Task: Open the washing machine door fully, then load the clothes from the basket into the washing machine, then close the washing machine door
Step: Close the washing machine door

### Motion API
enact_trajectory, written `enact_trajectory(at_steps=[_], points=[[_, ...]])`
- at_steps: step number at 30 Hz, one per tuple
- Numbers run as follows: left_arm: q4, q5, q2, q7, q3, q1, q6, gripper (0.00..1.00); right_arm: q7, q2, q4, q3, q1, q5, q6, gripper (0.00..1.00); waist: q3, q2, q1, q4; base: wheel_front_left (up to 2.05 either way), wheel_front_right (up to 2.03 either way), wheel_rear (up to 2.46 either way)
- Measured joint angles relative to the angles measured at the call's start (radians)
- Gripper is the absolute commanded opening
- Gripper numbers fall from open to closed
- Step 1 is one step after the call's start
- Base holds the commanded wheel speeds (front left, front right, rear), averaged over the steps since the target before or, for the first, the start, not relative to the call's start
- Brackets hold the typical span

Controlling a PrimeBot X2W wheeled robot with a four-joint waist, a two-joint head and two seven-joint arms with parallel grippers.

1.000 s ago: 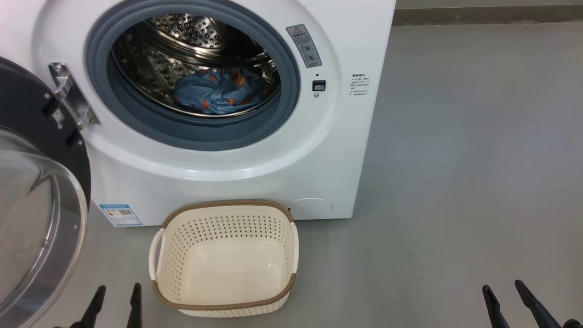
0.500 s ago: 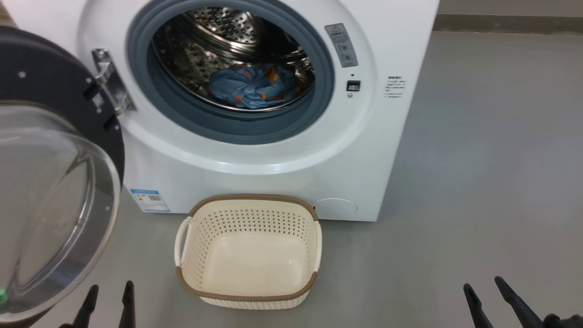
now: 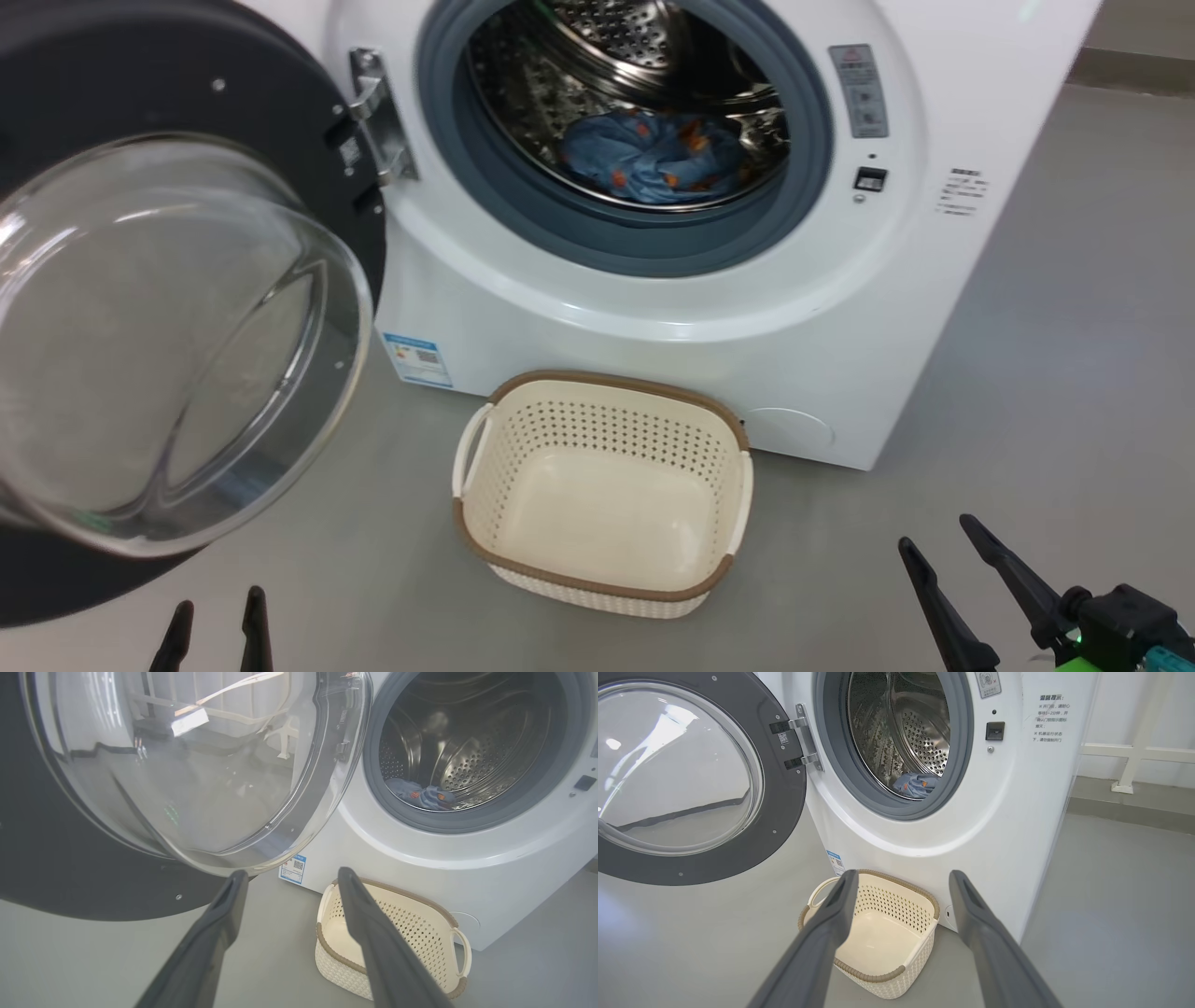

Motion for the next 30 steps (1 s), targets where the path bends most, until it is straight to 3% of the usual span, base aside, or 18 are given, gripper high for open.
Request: enact_trajectory(at_steps=[15,26,27,28,29,30], points=[[-0.014,-0.055,0.0,0.0,-0.028,0.006,0.034,1.0,0.0,-0.018,0.031,0.04,-0.056,0.007,0.0,1.0,0.018,0.0,0.0,0.152,0.0,0.0,0.0],[-0.028,-0.095,0.0,0.0,-0.022,0.025,0.034,1.0,0.0,-0.018,0.041,0.052,-0.056,0.009,0.0,1.0,0.007,0.0,0.0,0.197,0.0,0.0,0.0],[-0.037,-0.104,0.0,0.0,-0.015,0.025,0.028,0.81,0.0,-0.018,0.041,0.052,-0.056,0.009,0.0,1.0,0.006,0.0,0.0,0.199,0.0,0.0,0.0],[-0.051,-0.105,-0.001,0.0,-0.005,0.024,0.023,0.45,0.0,-0.018,0.041,0.051,-0.056,0.009,0.0,1.0,0.005,0.0,0.0,0.2,0.0,0.0,0.0],[-0.051,-0.105,-0.001,0.0,-0.005,0.024,0.023,0.19,0.0,-0.018,0.041,0.051,-0.056,0.009,0.0,1.0,0.005,0.0,0.0,0.2,0.0,0.0,0.0],[-0.069,-0.108,-0.002,0.0,0.012,0.022,0.017,0.0,0.0,-0.018,0.041,0.051,-0.056,0.009,0.0,1.0,0.004,0.0,0.0,0.202,0.0,0.0,0.0]])
